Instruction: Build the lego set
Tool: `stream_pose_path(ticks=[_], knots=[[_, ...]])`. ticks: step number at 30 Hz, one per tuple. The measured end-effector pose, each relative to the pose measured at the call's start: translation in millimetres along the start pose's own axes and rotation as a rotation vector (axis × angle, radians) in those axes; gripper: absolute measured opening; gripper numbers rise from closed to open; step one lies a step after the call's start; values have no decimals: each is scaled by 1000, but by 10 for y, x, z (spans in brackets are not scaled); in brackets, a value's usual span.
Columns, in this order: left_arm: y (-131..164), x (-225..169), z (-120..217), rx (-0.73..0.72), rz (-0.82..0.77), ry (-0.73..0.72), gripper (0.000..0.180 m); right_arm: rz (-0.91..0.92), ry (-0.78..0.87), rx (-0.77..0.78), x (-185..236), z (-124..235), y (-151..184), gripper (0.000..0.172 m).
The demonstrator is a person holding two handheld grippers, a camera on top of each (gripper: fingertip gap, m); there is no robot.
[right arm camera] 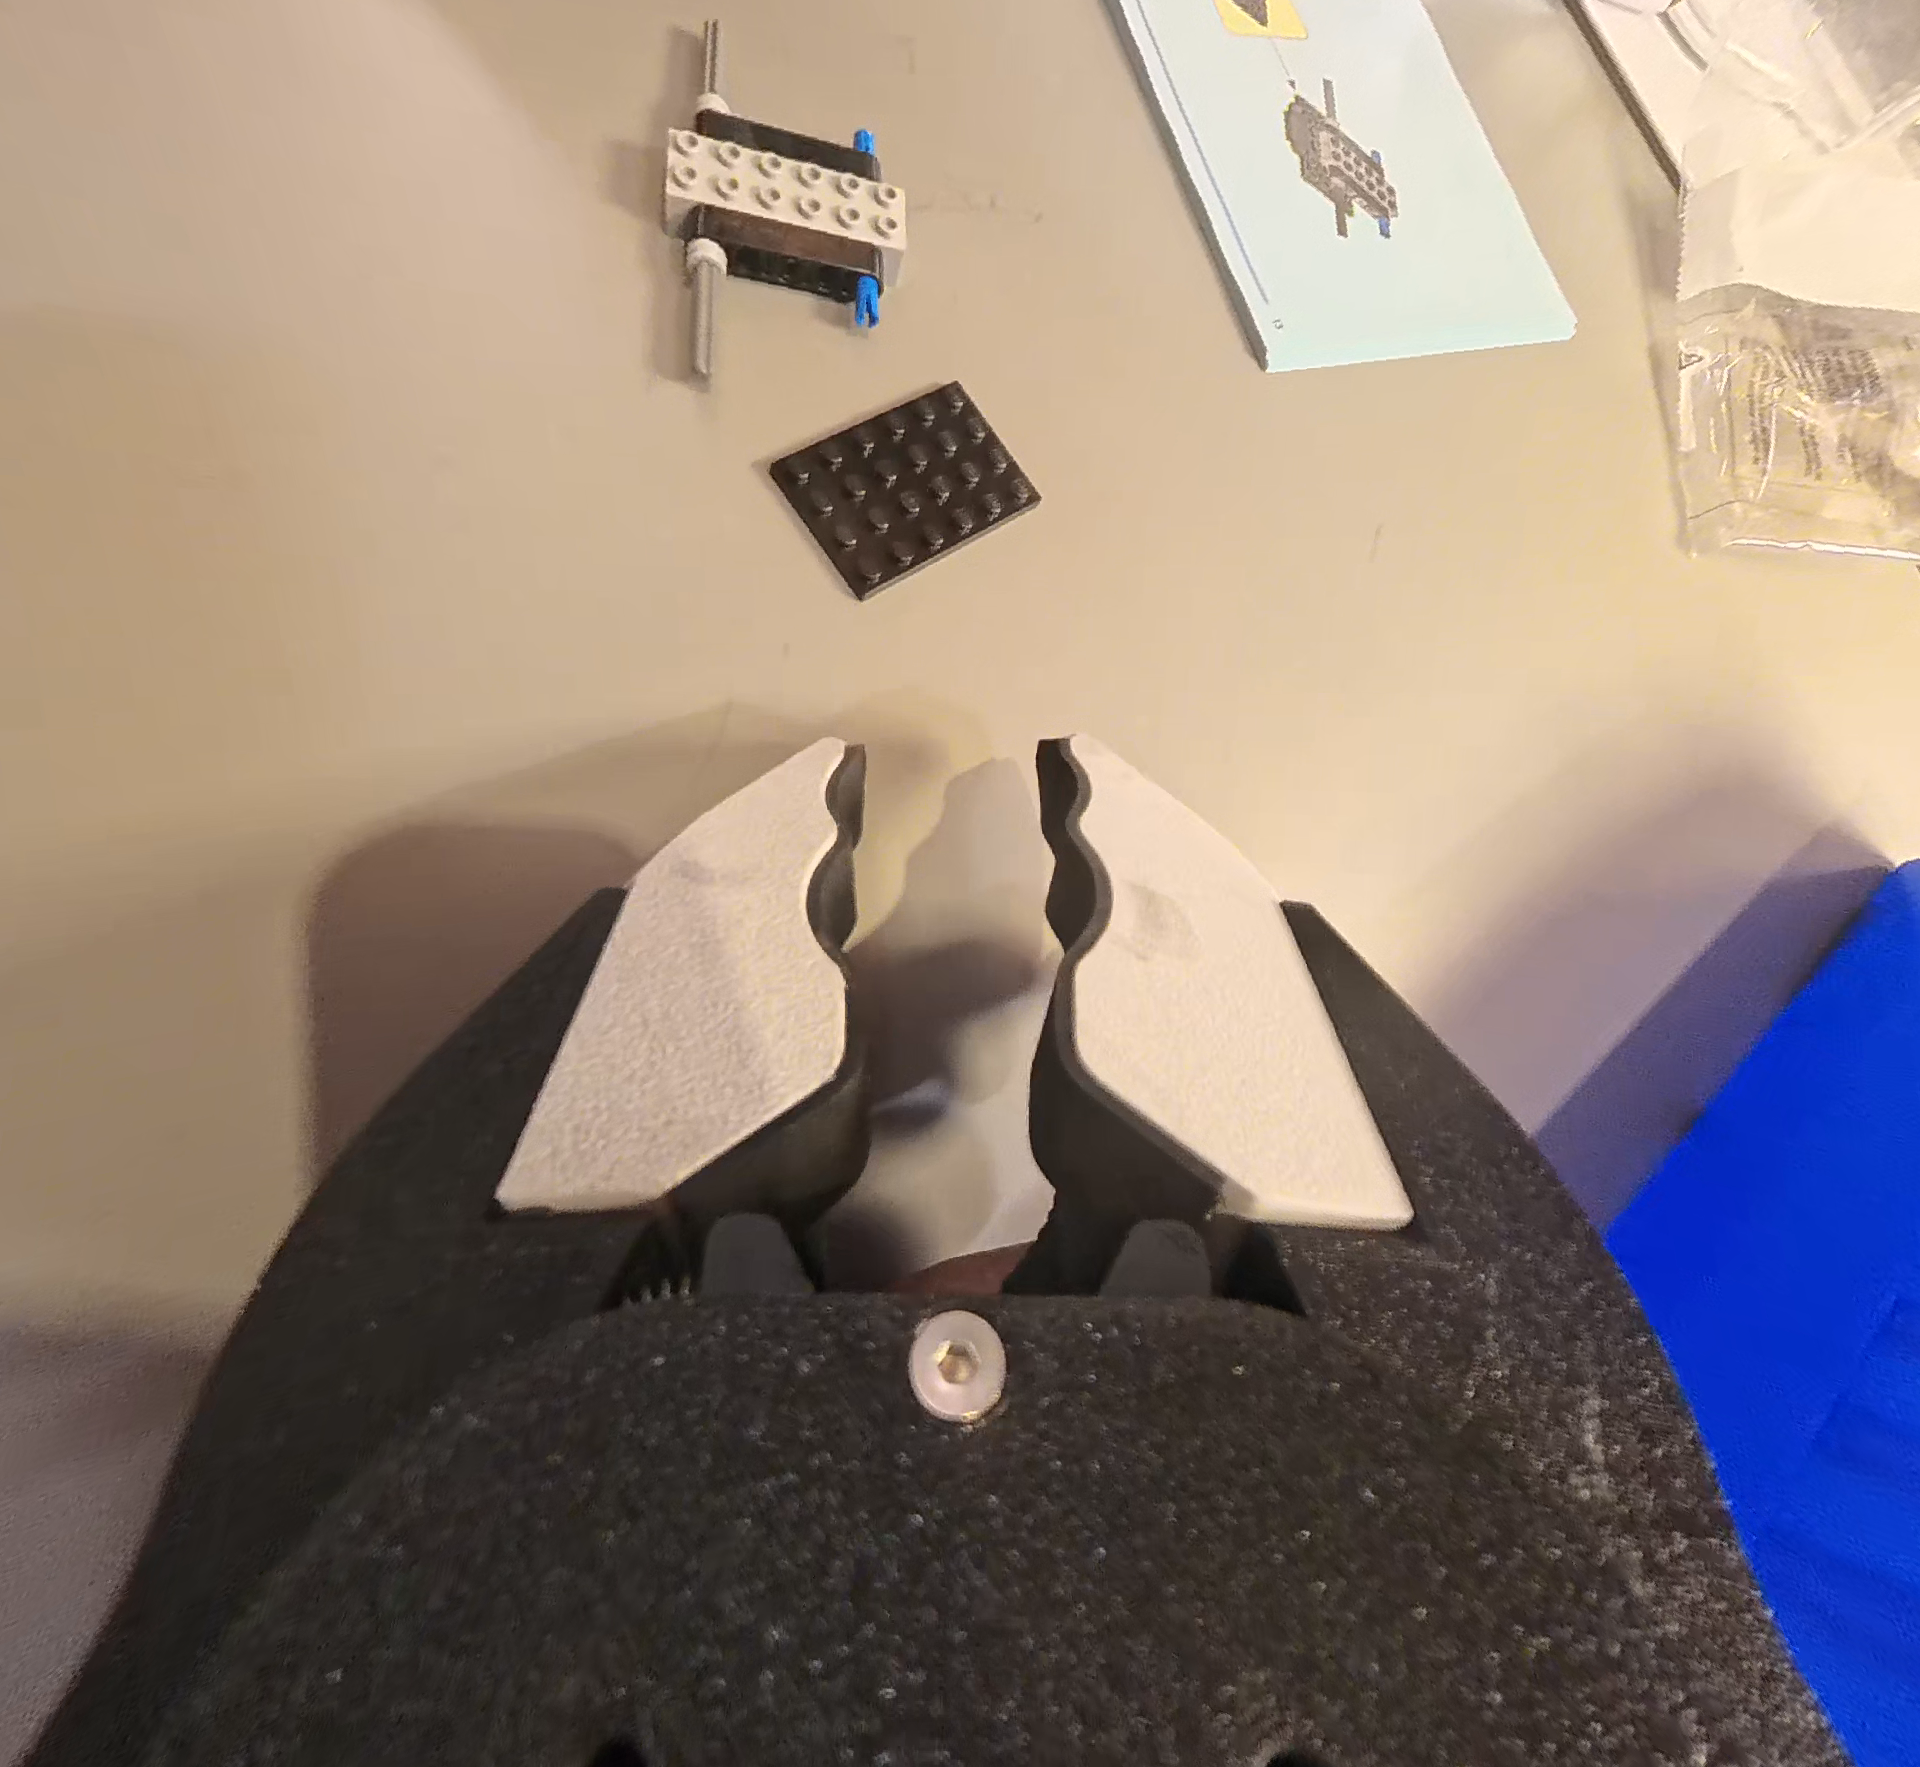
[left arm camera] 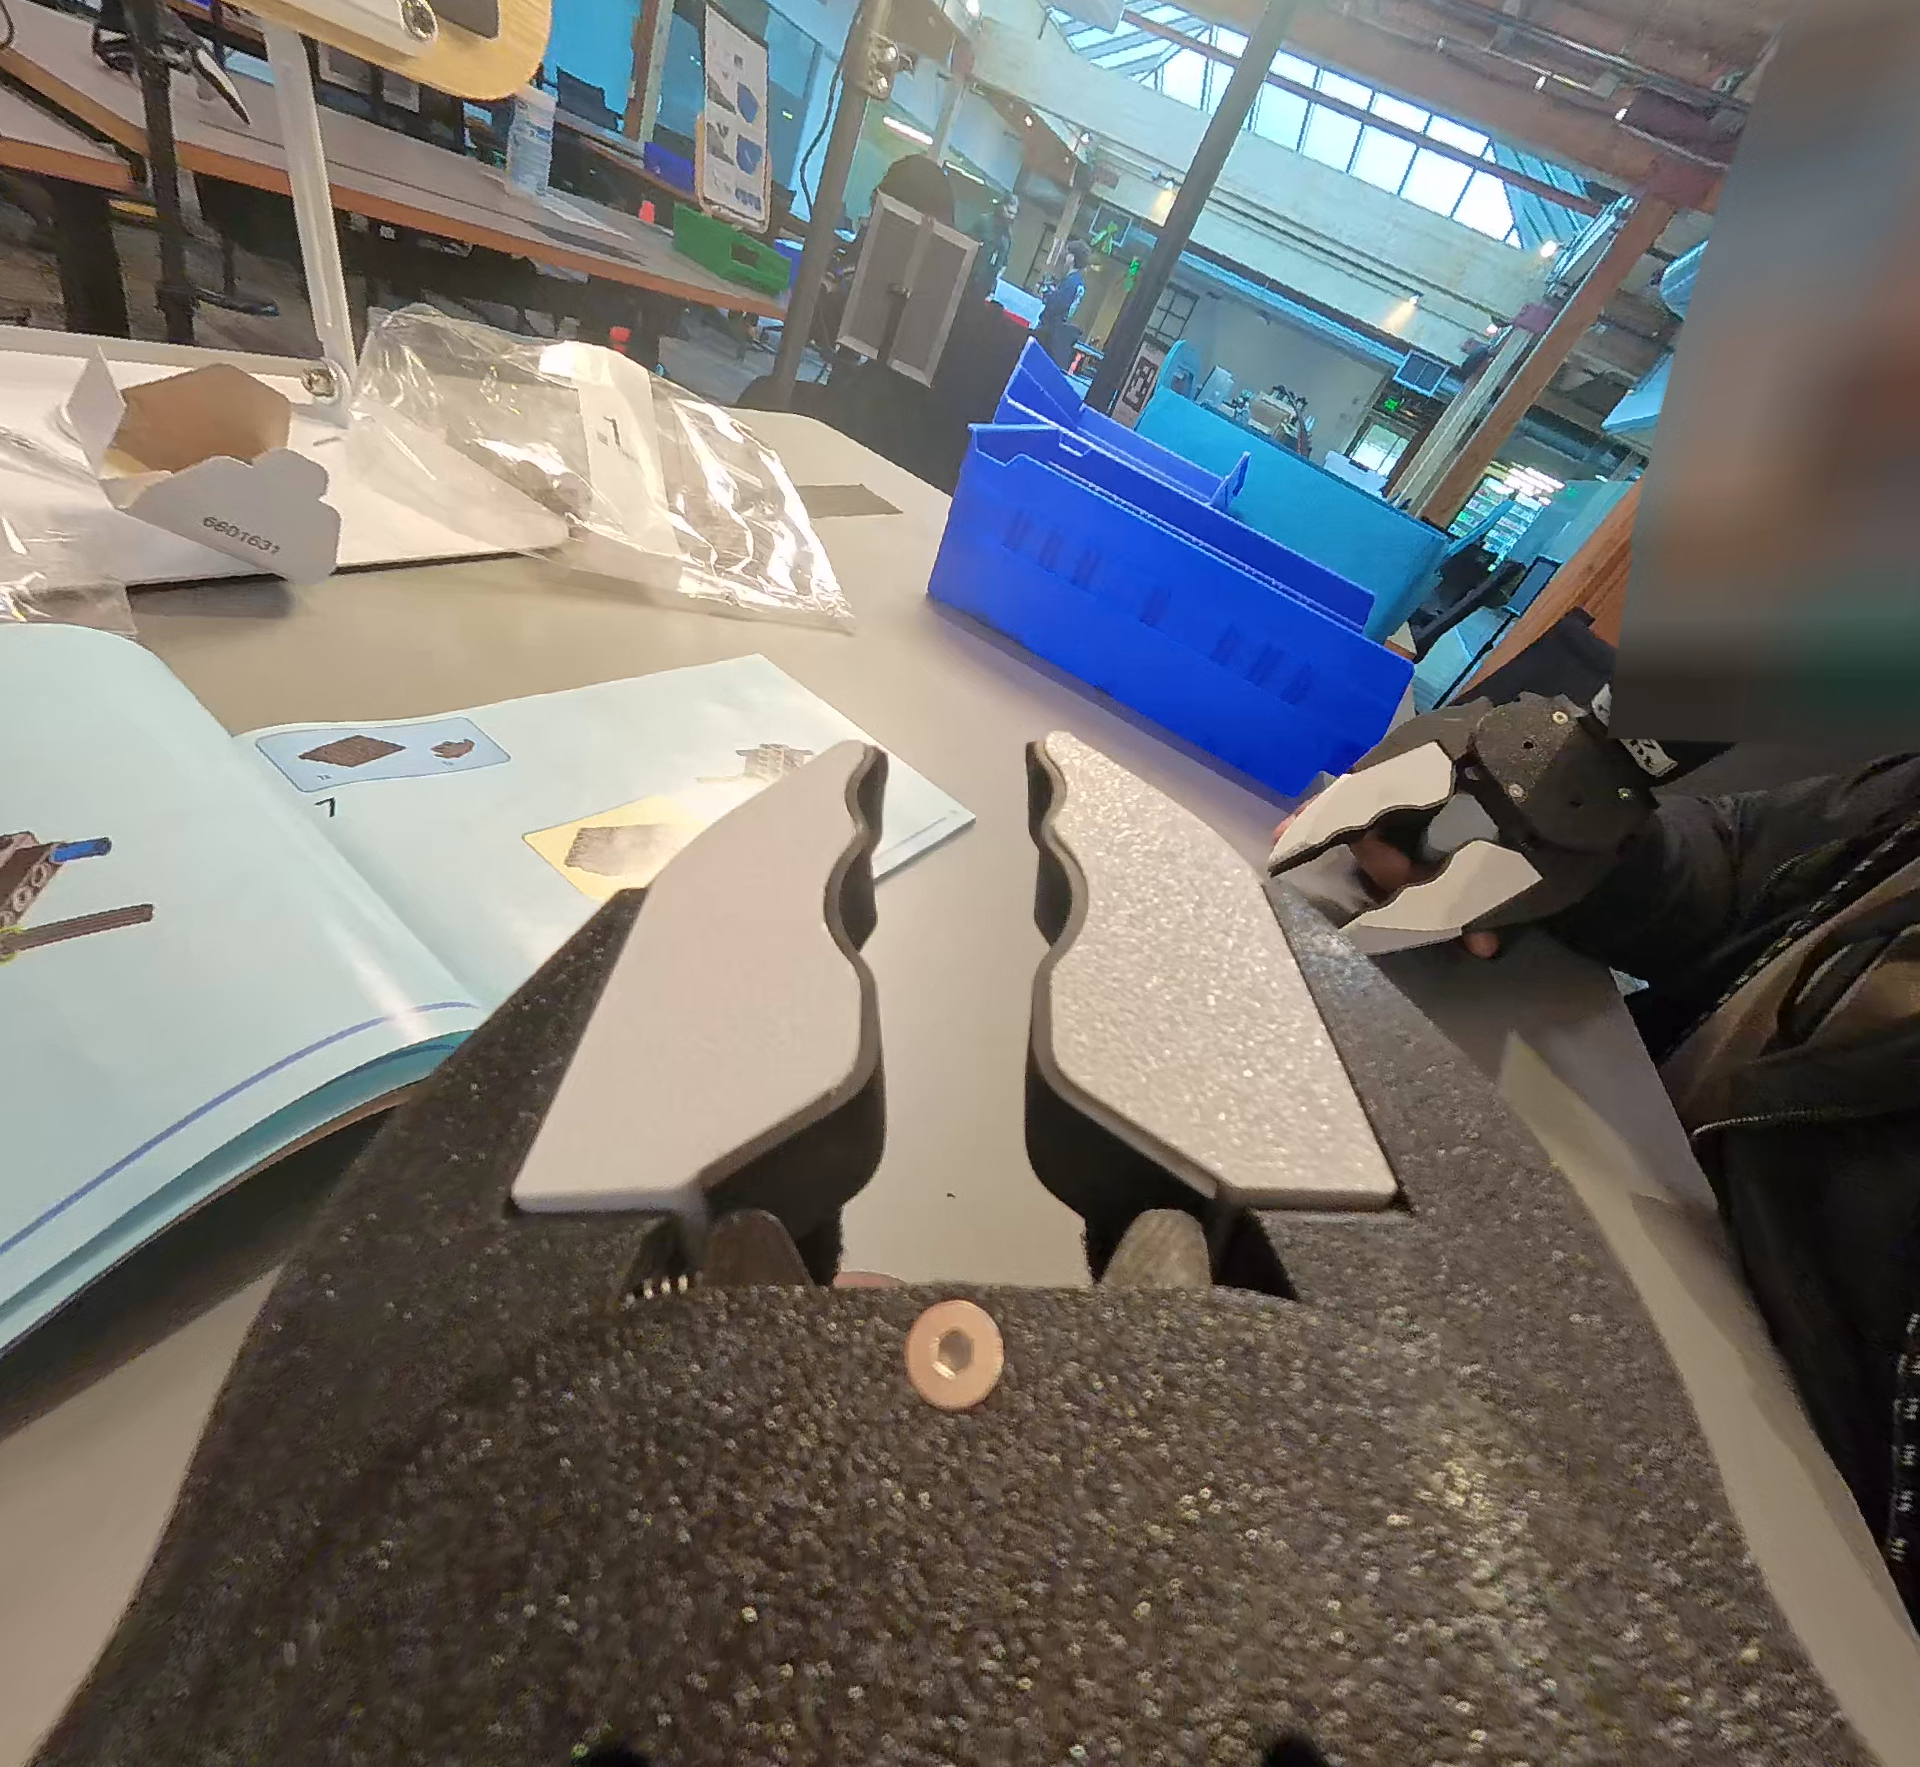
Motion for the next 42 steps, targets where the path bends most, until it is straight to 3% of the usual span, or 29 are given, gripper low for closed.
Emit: stream_pose_path(ticks=[24, 34, 42], knots=[[12, 33, -15, 18, 20, -21, 26, -11, 5, 4, -13, -2, 3, 35], [34, -12, -37, 30, 30, 1, 26, -46, -30, -153, -76, 227, -204, 32], [24, -25, -36, 19, -25, -53, 26, -91, 3, -162, -253, 293, -64, 32]])
Point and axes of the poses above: each gripper's, where its closed fingertips meet, z back along the fingers, y out of its underside, x = y × z across the jaws, the point moved 6 cm from there along z, back along the fingers, and after that the axes turned 10 degrees about -x, right-handed, at the moved point
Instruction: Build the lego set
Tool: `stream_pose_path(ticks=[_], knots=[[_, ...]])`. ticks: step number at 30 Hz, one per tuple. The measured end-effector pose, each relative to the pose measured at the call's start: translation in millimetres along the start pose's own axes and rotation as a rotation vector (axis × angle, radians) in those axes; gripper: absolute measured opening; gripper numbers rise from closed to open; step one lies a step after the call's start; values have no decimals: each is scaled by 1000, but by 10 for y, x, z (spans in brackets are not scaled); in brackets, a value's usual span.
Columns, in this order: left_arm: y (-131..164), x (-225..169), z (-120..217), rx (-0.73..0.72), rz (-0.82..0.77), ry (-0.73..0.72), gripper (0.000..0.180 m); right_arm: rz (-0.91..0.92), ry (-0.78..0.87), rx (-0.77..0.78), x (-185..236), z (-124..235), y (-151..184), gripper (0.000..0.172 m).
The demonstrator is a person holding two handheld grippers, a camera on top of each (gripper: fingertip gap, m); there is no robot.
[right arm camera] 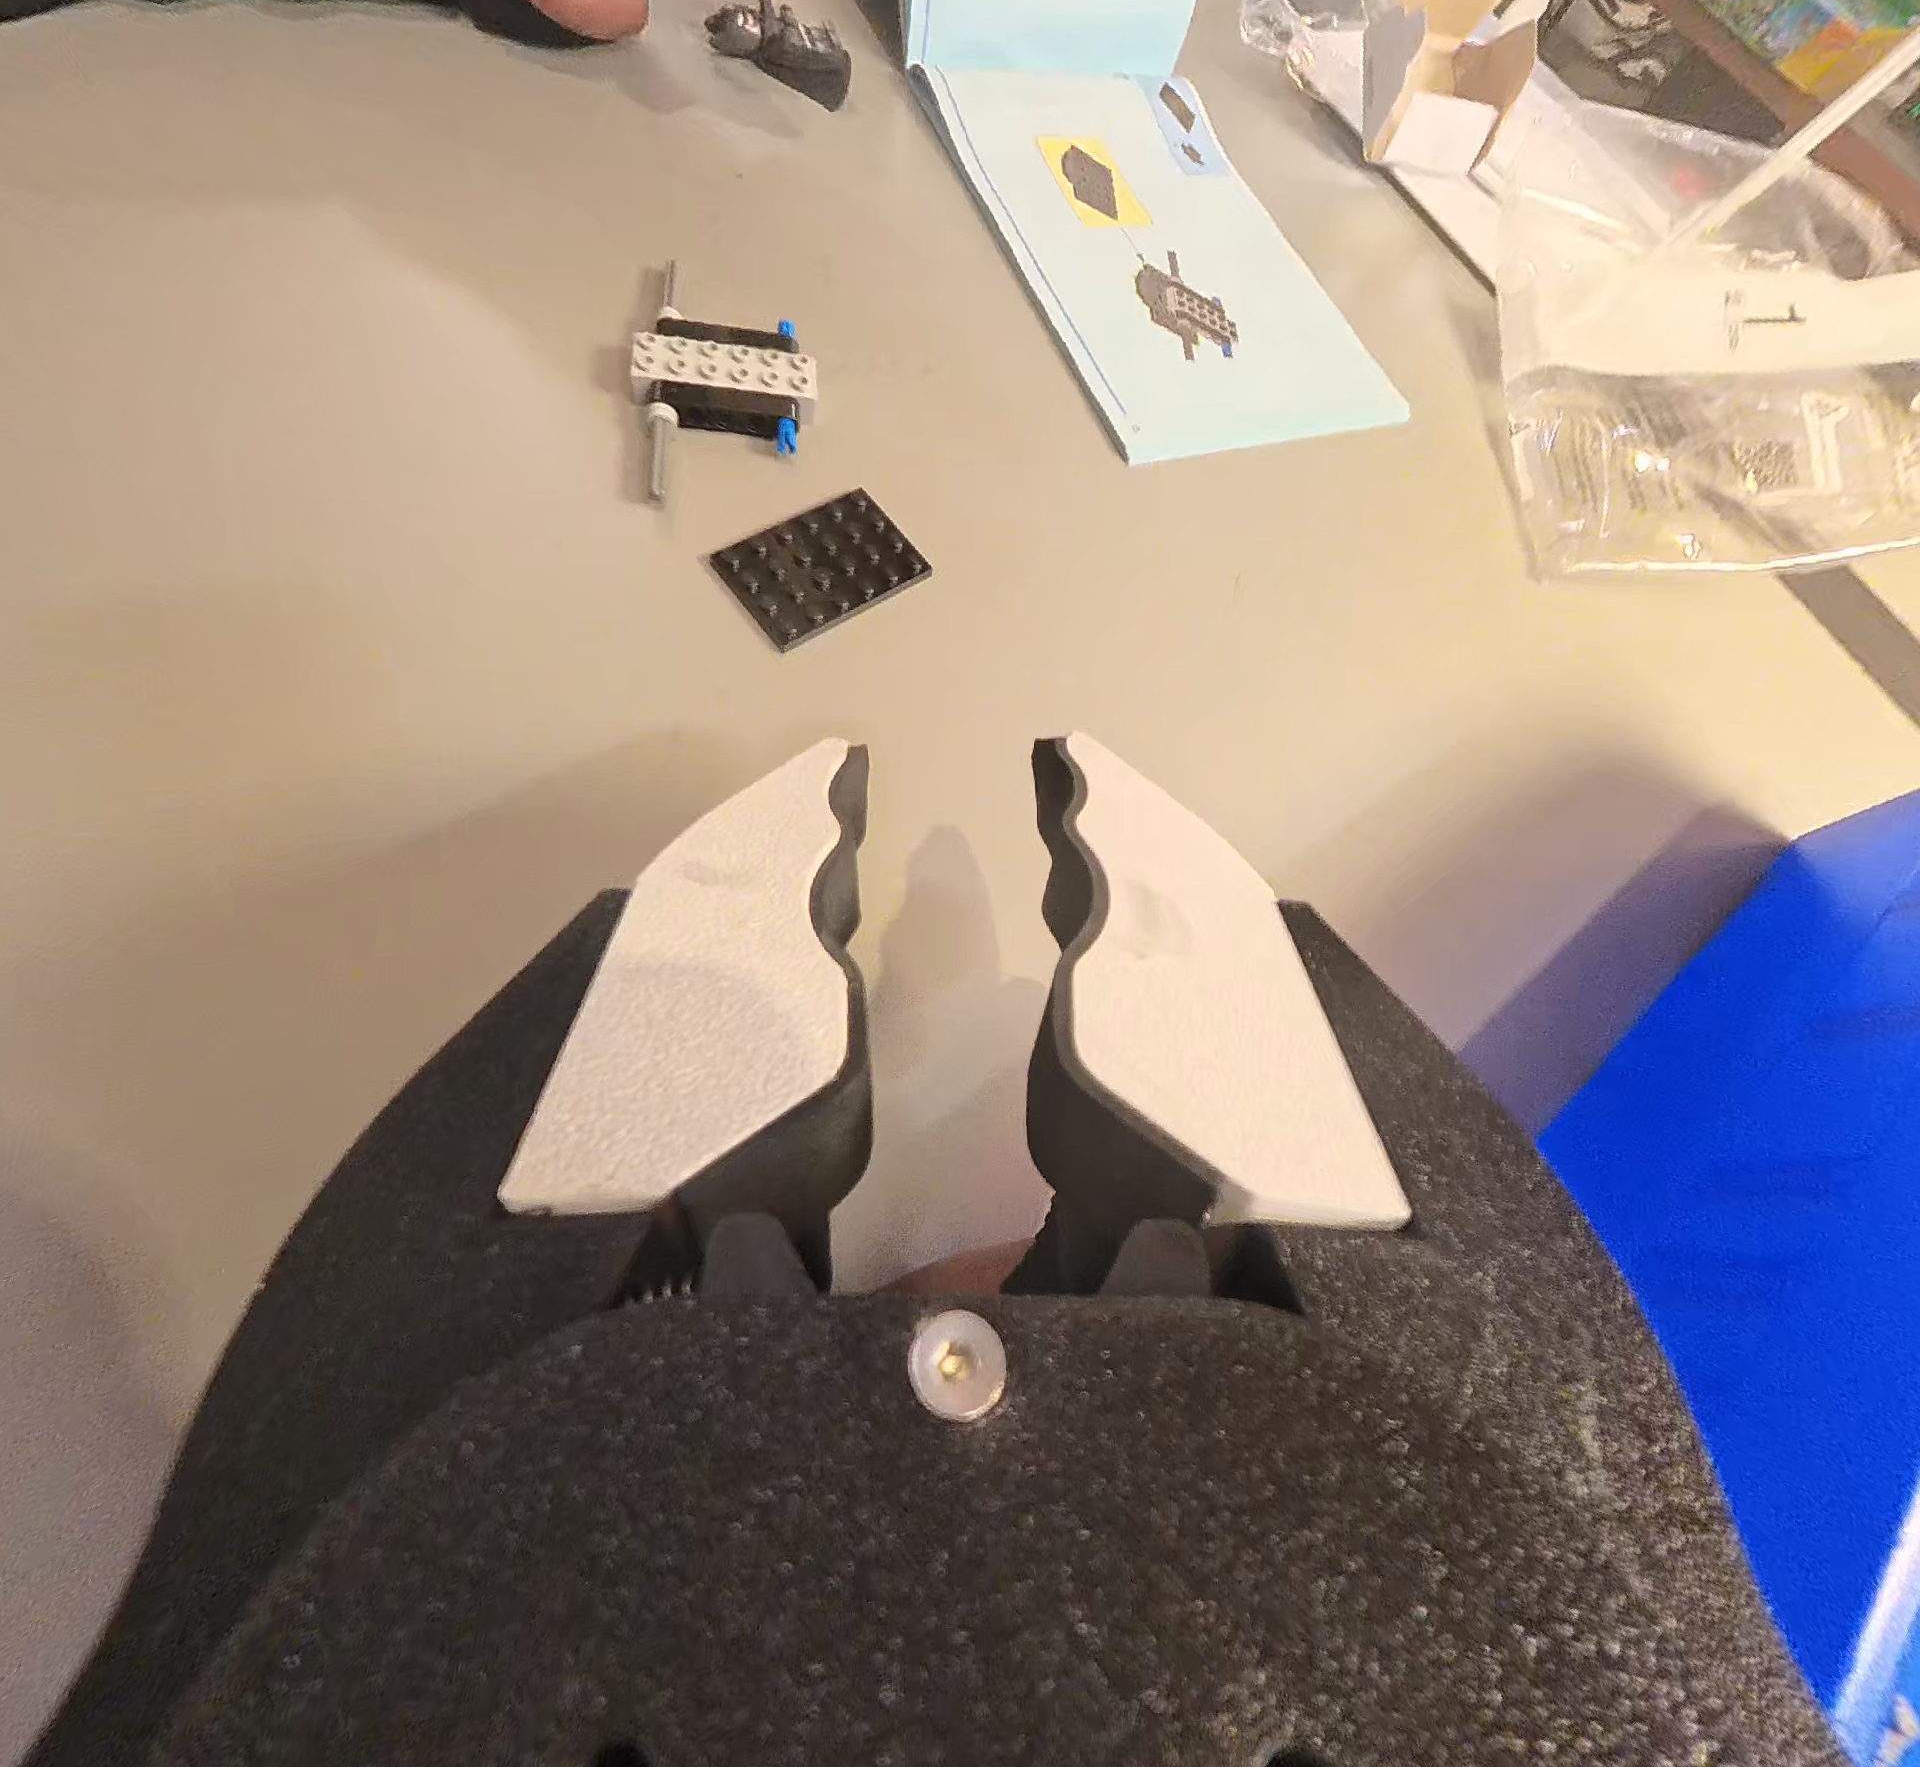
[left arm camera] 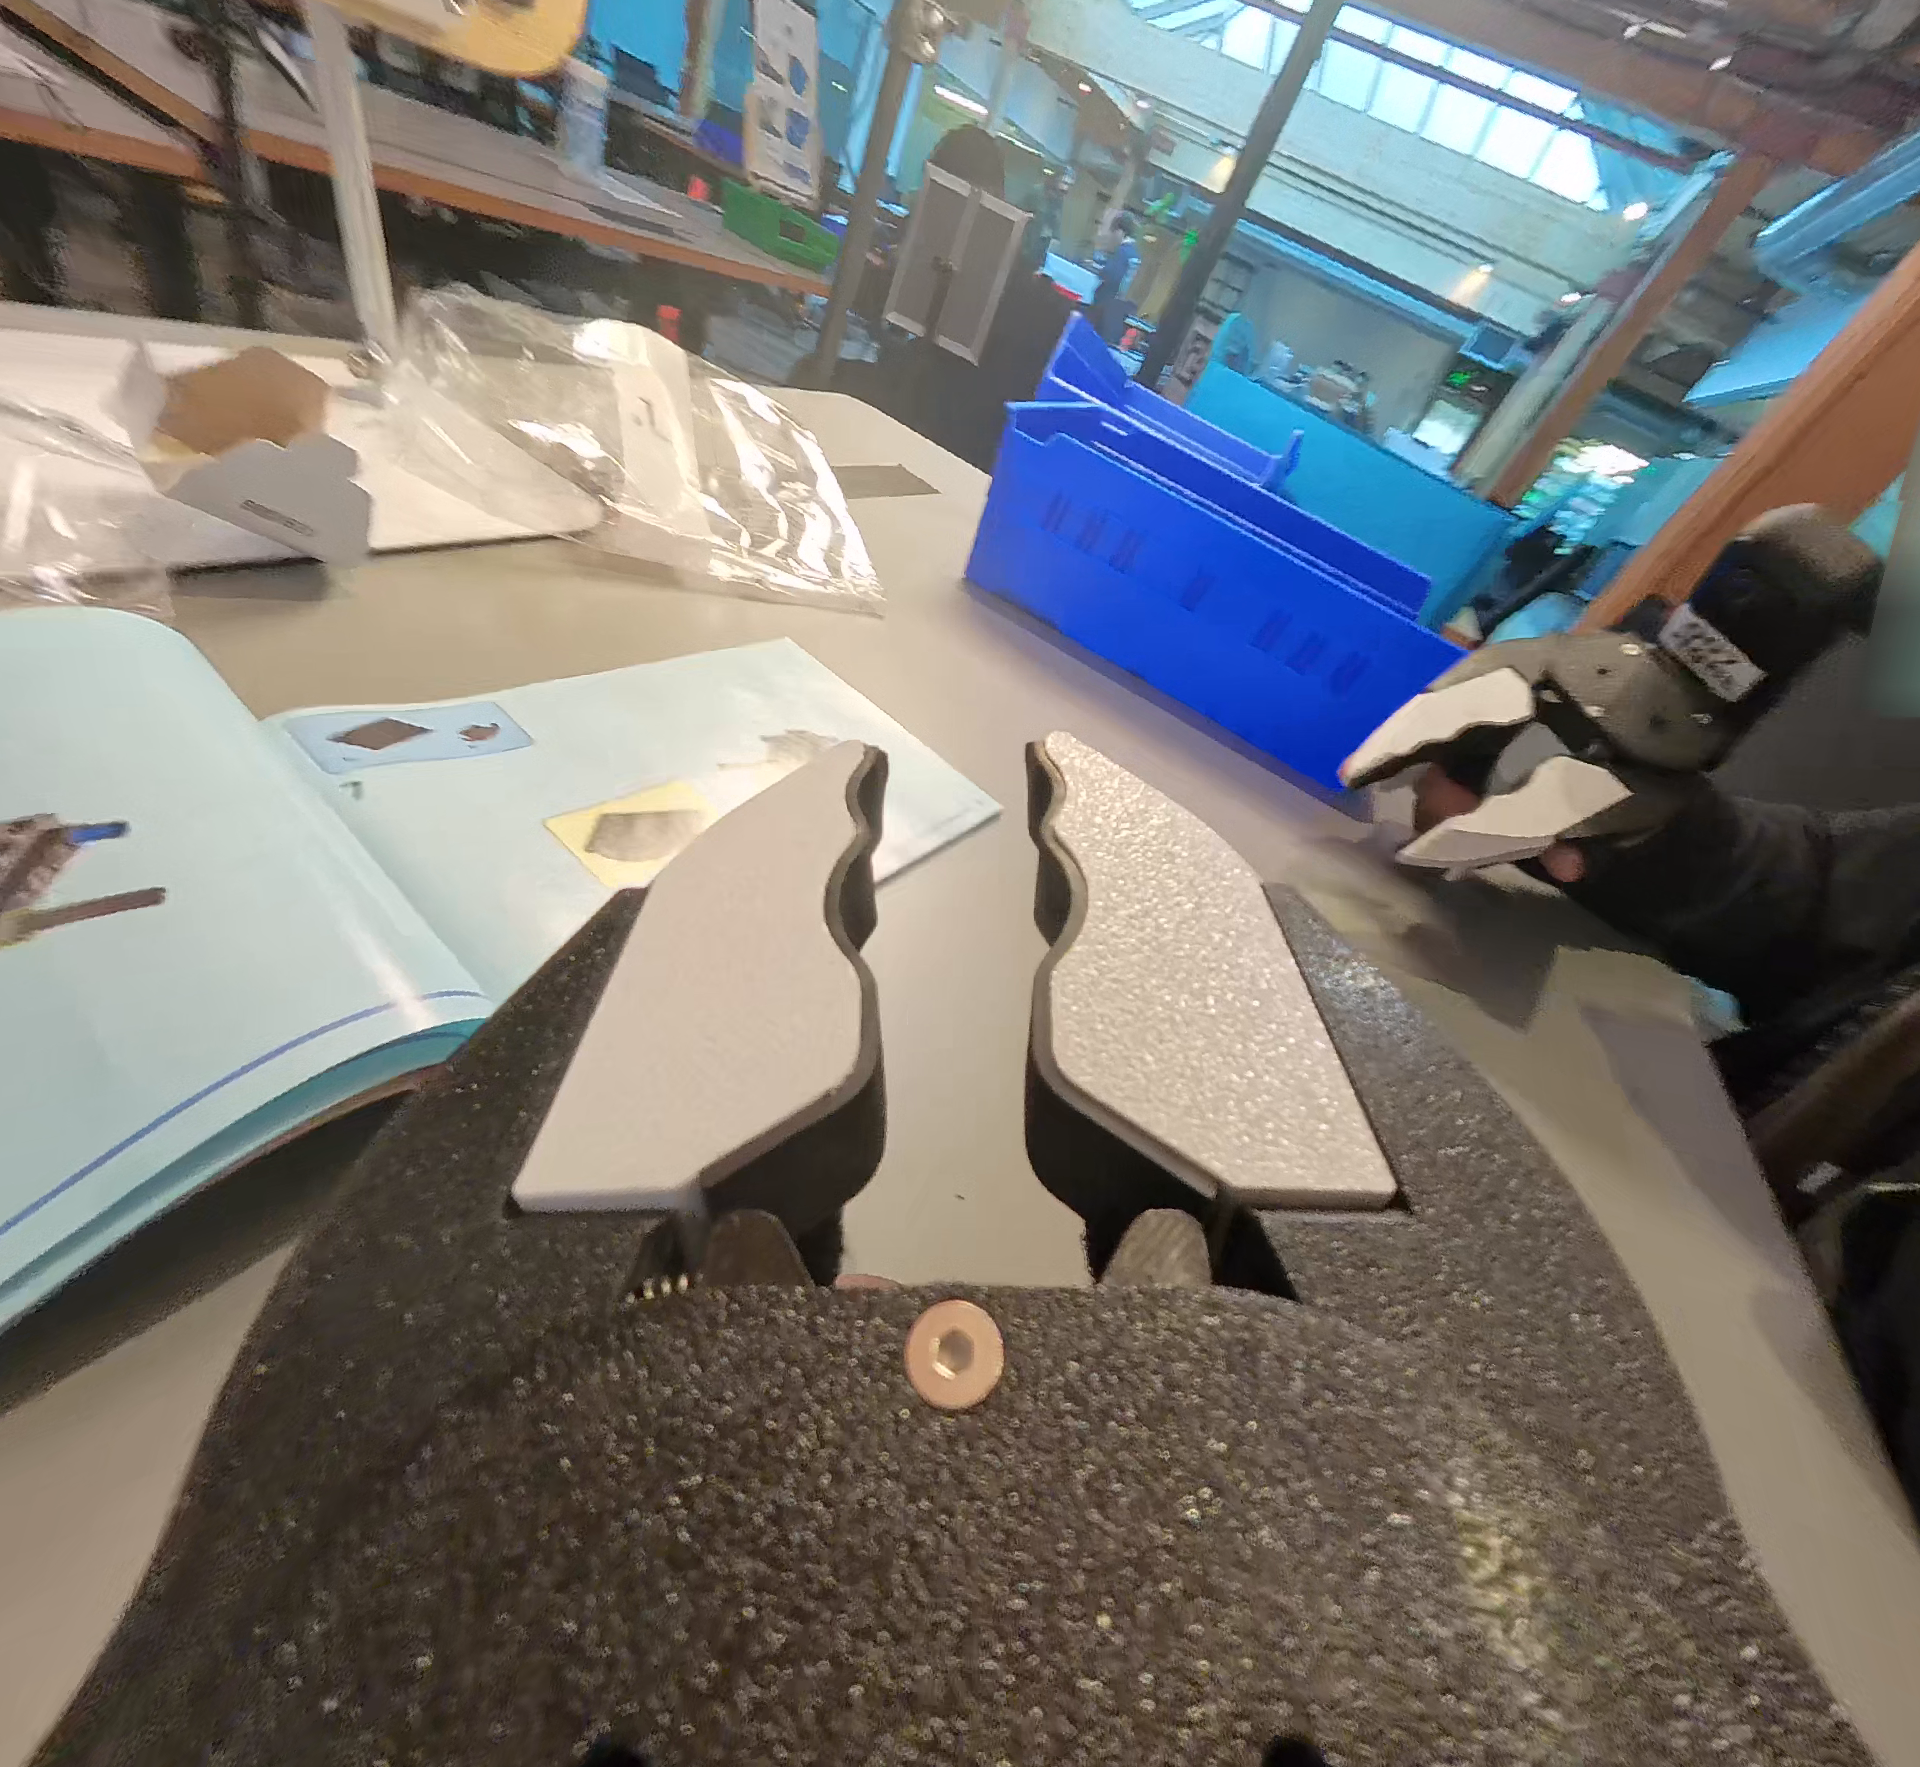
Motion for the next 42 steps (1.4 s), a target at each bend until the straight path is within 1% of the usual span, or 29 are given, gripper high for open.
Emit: stream_pose_path(ticks=[2, 4, 6, 9, 12, 16, 21, 25, 28, 34, 42], knots=[[-30, -20, 0, -35, -91, -63, 26, -8, -6, 1, 0, -14, 29, 32], [-53, -54, -14, -58, -216, -122, 26, -6, -10, 20, 12, -35, 69, 32], [-36, -95, -54, -42, -318, -156, 24, 11, -9, 42, 30, -46, 117, 32], [46, -152, -156, 37, -413, -165, 24, 27, 13, 77, 26, -53, 164, 32], [165, -201, -262, 149, -493, -156, 24, 23, 23, 110, 10, -54, 201, 32], [314, -256, -356, 270, -584, -138, 24, 16, 20, 125, 5, -64, 213, 32], [471, -270, -390, 427, -555, -115, 24, 20, 9, 162, 17, -95, 241, 33], [535, -254, -373, 499, -516, -124, 25, 22, 5, 179, 21, -110, 253, 33], [561, -235, -361, 530, -498, -138, 25, 24, 4, 189, 23, -117, 261, 33], [619, -245, -374, 576, -526, -138, 25, 26, 1, 189, 26, -115, 261, 32], [644, -242, -382, 597, -533, -140, 25, 27, -2, 188, 30, -112, 261, 32]])
Point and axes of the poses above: each gripper's, where its closed fingertips meet, z back along the fingers, y out of its underside, x = y × z across the jaws, the point moved 6 cm from there along z, back along the fingers, and after that the axes turned 10 degrees about -x, right-handed, at the moved point
